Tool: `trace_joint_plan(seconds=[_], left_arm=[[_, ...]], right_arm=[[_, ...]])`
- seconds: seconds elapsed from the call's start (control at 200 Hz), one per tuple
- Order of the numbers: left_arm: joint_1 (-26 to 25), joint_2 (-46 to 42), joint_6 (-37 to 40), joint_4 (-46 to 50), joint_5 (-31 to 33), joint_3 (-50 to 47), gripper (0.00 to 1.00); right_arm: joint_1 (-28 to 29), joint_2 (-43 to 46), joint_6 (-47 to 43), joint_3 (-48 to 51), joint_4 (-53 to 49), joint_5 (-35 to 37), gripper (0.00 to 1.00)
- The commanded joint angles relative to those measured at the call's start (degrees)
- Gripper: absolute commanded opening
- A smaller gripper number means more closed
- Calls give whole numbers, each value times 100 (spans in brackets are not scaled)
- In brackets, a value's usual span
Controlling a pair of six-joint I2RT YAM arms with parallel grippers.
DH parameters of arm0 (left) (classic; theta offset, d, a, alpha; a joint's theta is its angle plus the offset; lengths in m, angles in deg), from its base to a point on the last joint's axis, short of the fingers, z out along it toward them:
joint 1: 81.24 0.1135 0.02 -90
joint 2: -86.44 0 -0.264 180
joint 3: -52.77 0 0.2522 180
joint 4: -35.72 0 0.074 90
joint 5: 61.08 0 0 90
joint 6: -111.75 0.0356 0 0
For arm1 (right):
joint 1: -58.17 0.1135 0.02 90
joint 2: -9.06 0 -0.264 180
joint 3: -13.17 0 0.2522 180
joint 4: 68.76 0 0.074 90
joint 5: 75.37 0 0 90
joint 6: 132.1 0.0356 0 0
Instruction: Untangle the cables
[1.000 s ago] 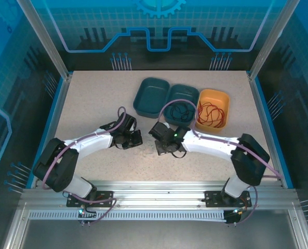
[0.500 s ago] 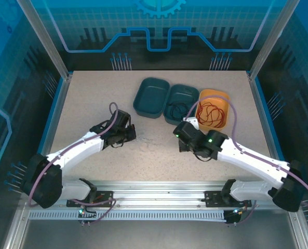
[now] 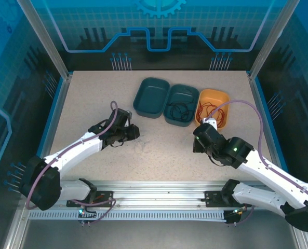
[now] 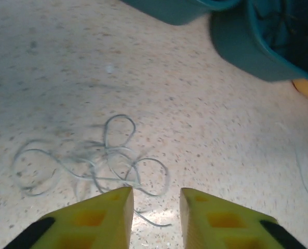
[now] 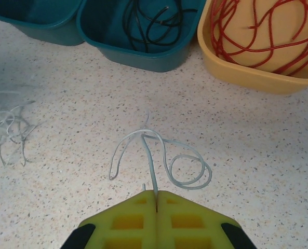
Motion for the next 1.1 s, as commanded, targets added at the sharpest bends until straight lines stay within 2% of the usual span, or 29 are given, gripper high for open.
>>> trace_joint_plan(seconds=[0.0,0.115,0.21,0.295,0.425,0.685,0.816,0.931,1.021,1.091], left_arm=[[-74,-134,242,-241,-639,54,44],[-89,-319,491,-335,-794,63,55],[-129,-499,839,-798,-1310,-23,59],[-385,-534,1213,-1160,-1710,-27,65],[-831,-325,1580,-1601,-1998,32,72],[-1179,405,1762,-2204,-2201,212,75],[-1198,738,1693,-2331,-2210,341,70],[-1216,997,1523,-2520,-2154,404,62],[-1215,1144,1329,-2658,-2113,471,46],[-1209,1185,1206,-2696,-1970,517,28]], right_arm=[[-66,36,-254,-149,238,-475,0],[-81,-43,-372,-269,386,-763,0],[-76,-81,-466,-366,476,-873,0],[-83,-107,-532,-428,592,-1002,0],[-90,-158,-594,-440,859,-1257,0],[-88,-213,-638,-460,1100,-1548,0],[-86,-204,-647,-425,1244,-1692,0],[-86,-231,-673,-375,1426,-1869,0],[-88,-339,-690,-351,1546,-2031,0],[-79,-423,-700,-346,1587,-2133,0]])
